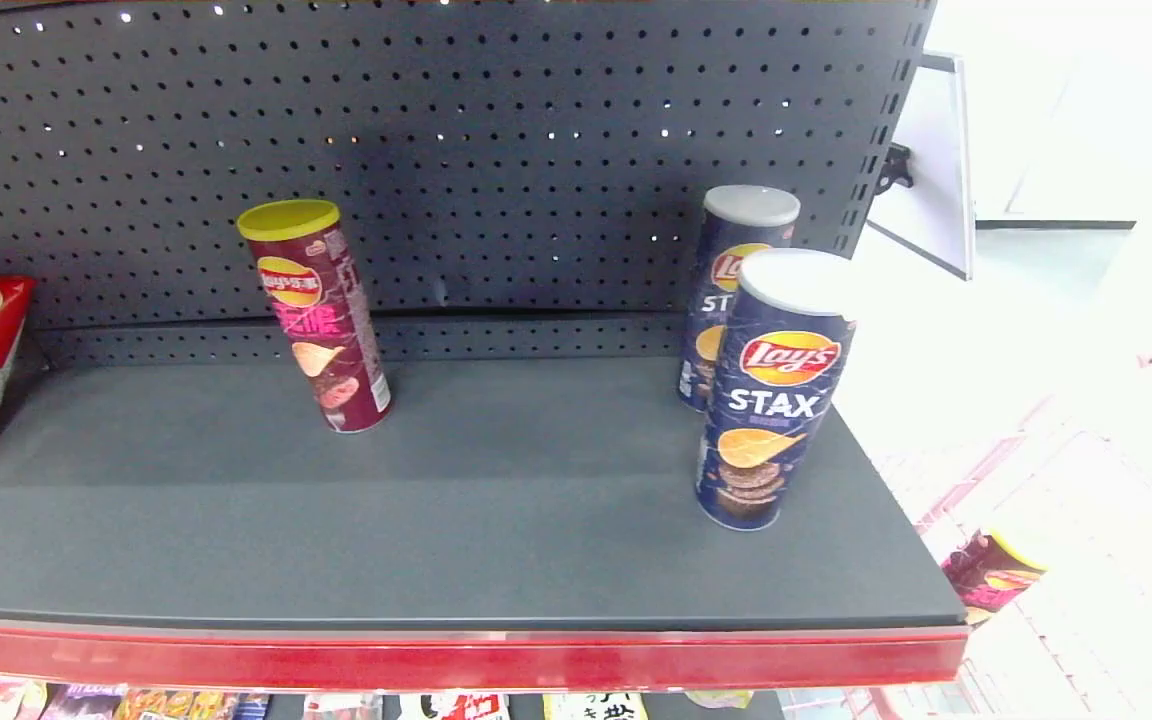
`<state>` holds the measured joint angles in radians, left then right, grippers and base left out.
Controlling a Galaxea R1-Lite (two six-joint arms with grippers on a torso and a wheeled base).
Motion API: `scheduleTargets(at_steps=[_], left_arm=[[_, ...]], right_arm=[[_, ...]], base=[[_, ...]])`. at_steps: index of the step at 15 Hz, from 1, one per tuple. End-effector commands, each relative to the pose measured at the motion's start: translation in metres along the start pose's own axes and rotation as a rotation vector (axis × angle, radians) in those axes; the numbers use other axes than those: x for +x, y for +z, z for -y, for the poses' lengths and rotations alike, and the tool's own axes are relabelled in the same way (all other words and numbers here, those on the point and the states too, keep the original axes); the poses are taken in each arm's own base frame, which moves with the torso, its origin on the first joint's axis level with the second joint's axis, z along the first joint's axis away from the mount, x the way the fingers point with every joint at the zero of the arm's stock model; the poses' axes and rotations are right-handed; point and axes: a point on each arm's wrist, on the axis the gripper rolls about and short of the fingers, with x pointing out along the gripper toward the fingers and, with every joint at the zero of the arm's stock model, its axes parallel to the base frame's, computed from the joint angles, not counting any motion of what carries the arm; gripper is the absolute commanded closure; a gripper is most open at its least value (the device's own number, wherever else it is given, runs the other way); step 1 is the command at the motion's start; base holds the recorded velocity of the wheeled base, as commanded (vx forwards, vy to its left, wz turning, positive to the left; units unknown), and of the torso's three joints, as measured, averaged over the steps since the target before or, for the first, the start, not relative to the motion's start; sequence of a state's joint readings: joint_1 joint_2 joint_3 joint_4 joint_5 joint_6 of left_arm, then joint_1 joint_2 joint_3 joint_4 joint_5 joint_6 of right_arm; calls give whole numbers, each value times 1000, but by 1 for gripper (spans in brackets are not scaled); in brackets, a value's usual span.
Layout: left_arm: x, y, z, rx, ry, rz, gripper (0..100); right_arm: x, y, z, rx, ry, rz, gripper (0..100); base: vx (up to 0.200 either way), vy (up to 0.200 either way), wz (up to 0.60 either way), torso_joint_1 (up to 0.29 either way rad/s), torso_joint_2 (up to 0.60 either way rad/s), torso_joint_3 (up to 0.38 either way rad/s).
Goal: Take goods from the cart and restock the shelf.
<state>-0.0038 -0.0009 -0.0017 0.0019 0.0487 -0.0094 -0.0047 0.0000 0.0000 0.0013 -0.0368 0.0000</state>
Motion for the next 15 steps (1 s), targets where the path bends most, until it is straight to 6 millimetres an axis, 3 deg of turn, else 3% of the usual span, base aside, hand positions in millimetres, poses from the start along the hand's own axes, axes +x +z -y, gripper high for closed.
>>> scheduleTargets(at_steps=[1,15], left_arm=[[0,0,0,0,1,-1,0],[0,0,0,0,0,-1,0]], right_arm=[[0,0,0,0,0,0,0],[0,0,0,0,0,0,0]], base=[[0,-200,0,-2,2,7],[0,-200,0,3,1,4]])
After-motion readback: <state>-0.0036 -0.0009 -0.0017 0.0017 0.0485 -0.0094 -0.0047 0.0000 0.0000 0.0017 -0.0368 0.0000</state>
